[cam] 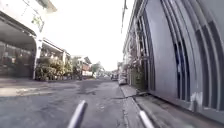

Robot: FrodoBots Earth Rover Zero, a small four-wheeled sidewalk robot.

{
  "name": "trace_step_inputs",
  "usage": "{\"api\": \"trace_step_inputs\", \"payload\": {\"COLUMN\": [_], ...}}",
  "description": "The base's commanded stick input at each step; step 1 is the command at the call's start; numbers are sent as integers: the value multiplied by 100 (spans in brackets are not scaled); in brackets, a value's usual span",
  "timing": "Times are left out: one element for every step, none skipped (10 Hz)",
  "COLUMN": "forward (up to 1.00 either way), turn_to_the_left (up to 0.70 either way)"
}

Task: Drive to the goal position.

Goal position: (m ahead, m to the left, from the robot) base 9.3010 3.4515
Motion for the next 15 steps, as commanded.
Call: {"api": "trace_step_inputs", "payload": {"forward": [40,41,45,56,66,69,70,70,70,70,70,70,70,64,59], "turn_to_the_left": [0,0,0,0,0,0,0,0,0,0,0,0,0,0,0]}}
